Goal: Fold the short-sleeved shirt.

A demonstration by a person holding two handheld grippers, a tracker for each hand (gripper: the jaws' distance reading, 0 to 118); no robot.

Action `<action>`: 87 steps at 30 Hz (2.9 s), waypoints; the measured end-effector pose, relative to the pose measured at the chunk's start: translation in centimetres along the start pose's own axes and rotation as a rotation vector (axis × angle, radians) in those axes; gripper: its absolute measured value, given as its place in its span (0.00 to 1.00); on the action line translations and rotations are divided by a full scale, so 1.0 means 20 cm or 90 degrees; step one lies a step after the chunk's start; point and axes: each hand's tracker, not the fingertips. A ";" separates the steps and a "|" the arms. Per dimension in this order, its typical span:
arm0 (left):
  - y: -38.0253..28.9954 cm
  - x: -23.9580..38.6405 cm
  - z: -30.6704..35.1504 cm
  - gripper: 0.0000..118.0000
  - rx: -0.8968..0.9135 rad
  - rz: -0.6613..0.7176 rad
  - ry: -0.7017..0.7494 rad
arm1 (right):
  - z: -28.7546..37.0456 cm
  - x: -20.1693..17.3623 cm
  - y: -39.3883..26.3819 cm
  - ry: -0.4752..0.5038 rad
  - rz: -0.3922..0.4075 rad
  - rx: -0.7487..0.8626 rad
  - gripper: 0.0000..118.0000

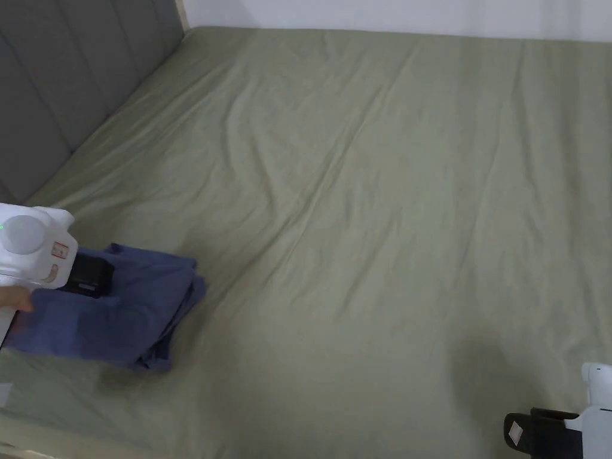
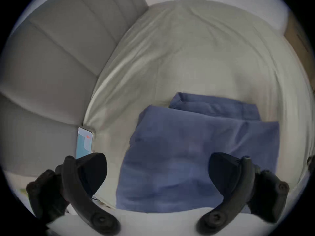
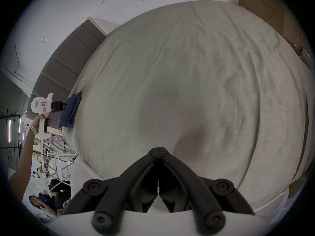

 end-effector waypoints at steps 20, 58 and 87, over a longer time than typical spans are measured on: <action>-0.59 0.81 1.06 0.00 0.260 0.052 -0.242 | 0.25 0.08 -0.11 -0.006 0.017 0.097 0.00; -0.93 1.50 1.91 0.05 0.682 0.002 -0.158 | 1.19 -0.35 -0.12 -0.233 0.150 0.624 0.00; -0.94 1.53 1.93 0.97 0.669 -0.038 -0.180 | 1.20 -0.33 -0.14 -0.277 0.150 0.670 1.00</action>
